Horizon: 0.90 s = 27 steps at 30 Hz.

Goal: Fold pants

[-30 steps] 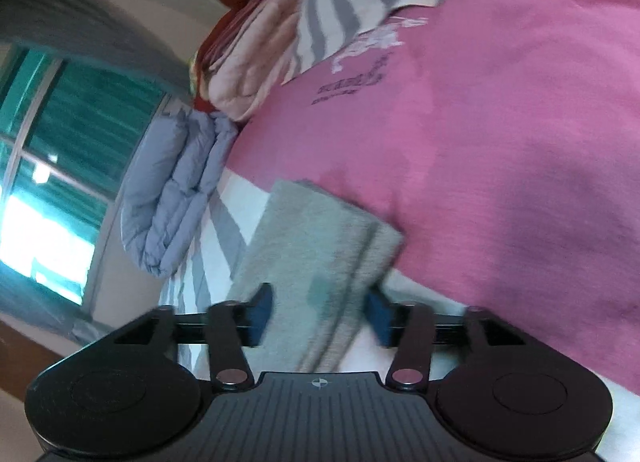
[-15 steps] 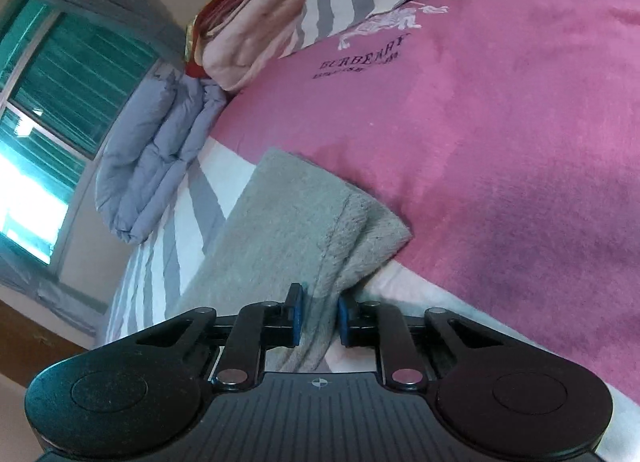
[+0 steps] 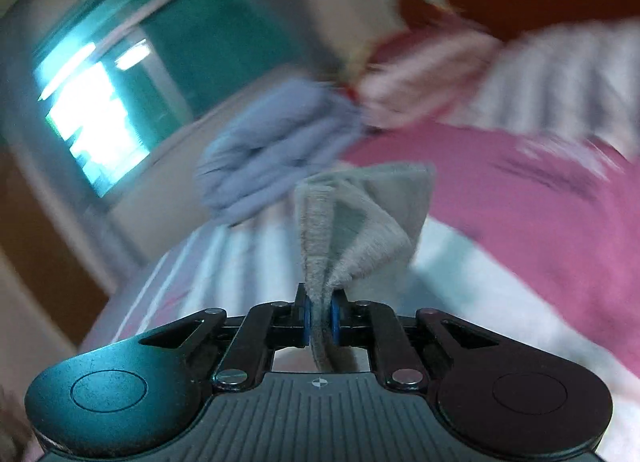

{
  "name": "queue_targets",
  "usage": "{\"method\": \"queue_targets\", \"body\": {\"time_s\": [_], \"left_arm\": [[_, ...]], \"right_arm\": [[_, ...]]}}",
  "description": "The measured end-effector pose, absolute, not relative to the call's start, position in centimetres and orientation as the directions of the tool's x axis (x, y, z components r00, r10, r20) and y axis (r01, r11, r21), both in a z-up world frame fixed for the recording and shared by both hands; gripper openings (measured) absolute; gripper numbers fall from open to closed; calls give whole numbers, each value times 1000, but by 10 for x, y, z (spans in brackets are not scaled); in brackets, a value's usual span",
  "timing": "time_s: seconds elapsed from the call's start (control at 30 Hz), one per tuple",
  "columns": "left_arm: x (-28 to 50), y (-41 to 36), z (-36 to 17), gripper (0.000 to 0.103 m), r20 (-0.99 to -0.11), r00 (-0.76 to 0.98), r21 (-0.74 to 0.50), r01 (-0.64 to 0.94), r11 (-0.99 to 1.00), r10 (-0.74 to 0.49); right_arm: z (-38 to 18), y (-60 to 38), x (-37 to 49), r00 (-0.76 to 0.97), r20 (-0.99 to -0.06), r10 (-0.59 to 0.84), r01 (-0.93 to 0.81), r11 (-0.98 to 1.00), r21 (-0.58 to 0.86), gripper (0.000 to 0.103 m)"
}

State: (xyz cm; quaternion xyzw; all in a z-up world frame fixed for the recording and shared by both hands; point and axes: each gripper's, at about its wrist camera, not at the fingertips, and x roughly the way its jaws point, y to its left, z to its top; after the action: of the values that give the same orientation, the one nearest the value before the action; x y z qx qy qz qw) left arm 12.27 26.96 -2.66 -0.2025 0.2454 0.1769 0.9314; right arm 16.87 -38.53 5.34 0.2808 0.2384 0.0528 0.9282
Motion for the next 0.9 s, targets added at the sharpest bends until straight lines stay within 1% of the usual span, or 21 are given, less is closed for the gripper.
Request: {"method": "queue_targets", "body": {"time_s": [0.1, 0.13, 0.2, 0.3, 0.37, 0.4, 0.43, 0.47, 0.5, 0.53, 0.57, 0.63, 0.67, 0.73, 0.8, 0.83, 0.87, 0.9], "left_arm": [[110, 283, -20, 92, -520, 818, -280, -433, 857, 244], [106, 287, -18, 92, -520, 817, -273, -436, 858, 249], [97, 296, -18, 92, -522, 812, -260, -444, 857, 263], [88, 307, -25, 92, -543, 795, -257, -466, 847, 273], [84, 313, -31, 92, -562, 780, -262, -485, 835, 276], [84, 315, -34, 92, -567, 776, -267, -489, 830, 275], [82, 316, -35, 92, -565, 778, -273, -489, 828, 274], [80, 316, -35, 92, -560, 783, -277, -485, 830, 270], [79, 316, -36, 93, -558, 785, -278, -482, 831, 269], [80, 315, -36, 93, -557, 786, -277, -480, 832, 268], [80, 314, -36, 93, -556, 787, -278, -479, 833, 267], [79, 313, -36, 93, -552, 793, -293, -474, 830, 257], [79, 311, -36, 93, -550, 796, -300, -471, 830, 253], [77, 306, -36, 93, -546, 802, -310, -462, 831, 243], [78, 300, -36, 94, -547, 805, -318, -455, 832, 231], [80, 296, -36, 94, -548, 806, -318, -448, 836, 223], [80, 293, -36, 94, -551, 806, -315, -441, 840, 217], [83, 289, -35, 94, -556, 804, -302, -432, 850, 211]], "right_arm": [[65, -314, 172, 868, -392, 303, -123, 898, 422, 9], [65, -291, 172, 860, -381, 340, -177, 899, 402, 10], [59, -250, 174, 824, -375, 425, -258, 870, 419, 10], [42, -180, 172, 743, -406, 532, -380, 835, 399, 10], [17, -131, 169, 593, -478, 648, -487, 761, 429, 11], [3, -107, 164, 524, -525, 670, -528, 740, 417, 14], [-10, -84, 156, 466, -590, 659, -568, 734, 372, 26], [-15, -70, 144, 479, -613, 628, -596, 746, 299, 31], [-13, -66, 132, 518, -588, 621, -615, 748, 247, 39], [-11, -67, 128, 506, -567, 650, -632, 727, 269, 44], [-10, -69, 127, 488, -557, 672, -638, 710, 298, 44], [-3, -68, 125, 515, -549, 658, -642, 721, 262, 44], [2, -67, 122, 528, -527, 666, -650, 716, 254, 44], [10, -71, 120, 538, -475, 696, -645, 703, 300, 44], [9, -72, 129, 549, -475, 688, -578, 723, 378, 43], [4, -71, 134, 551, -496, 672, -538, 740, 404, 33], [-5, -66, 142, 517, -543, 662, -506, 748, 430, 19], [-20, -57, 148, 440, -601, 667, -486, 740, 465, 19]]}}
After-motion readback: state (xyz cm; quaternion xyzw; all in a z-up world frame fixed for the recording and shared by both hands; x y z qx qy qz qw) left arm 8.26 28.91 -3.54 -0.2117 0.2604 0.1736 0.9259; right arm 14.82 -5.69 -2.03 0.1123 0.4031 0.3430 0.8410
